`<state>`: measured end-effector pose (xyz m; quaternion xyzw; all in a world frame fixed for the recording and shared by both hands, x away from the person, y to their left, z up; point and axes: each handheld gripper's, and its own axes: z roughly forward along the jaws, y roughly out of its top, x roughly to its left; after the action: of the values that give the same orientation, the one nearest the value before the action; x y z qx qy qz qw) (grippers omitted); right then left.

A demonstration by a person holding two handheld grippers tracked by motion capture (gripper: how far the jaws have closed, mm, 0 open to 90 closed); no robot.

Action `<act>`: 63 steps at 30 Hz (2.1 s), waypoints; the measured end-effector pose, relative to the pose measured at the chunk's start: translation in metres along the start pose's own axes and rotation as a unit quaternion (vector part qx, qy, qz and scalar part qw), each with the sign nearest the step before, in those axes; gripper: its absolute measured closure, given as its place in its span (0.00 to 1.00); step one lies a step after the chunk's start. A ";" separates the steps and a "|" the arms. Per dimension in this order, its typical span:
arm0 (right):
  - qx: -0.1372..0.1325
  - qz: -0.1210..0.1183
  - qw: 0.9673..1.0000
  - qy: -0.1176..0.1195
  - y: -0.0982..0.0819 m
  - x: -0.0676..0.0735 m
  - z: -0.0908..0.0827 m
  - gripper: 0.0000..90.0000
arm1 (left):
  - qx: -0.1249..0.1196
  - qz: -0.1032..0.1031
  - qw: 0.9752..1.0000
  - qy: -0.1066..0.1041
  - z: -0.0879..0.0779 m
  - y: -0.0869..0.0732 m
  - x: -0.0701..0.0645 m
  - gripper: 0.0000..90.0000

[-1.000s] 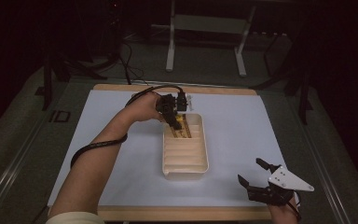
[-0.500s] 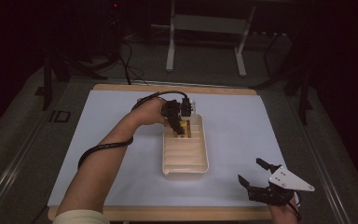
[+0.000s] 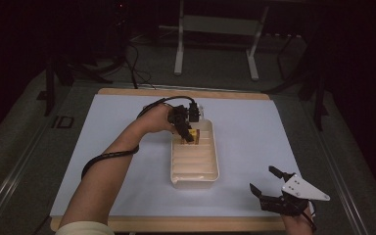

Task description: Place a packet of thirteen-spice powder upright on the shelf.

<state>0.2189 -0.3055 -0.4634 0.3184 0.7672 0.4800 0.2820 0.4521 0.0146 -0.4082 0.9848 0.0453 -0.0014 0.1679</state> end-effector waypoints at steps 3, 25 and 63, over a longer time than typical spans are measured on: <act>0.001 0.000 1.000 0.000 0.000 0.000 0.000 0.16 | -0.015 -0.011 1.000 -0.001 -0.006 -0.002 0.001 0.65; 0.000 -0.001 1.000 -0.001 0.000 0.000 0.001 0.16 | -0.115 -0.084 0.987 0.069 -0.041 -0.036 -0.004 0.01; 0.002 -0.001 1.000 -0.014 0.001 0.002 0.003 0.16 | -0.219 -0.229 0.942 0.115 -0.049 -0.135 -0.080 0.02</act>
<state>0.2200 -0.3022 -0.4638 0.3251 0.7645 0.4735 0.2925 0.3598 0.1506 -0.4055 0.8803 0.2877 0.0831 0.3679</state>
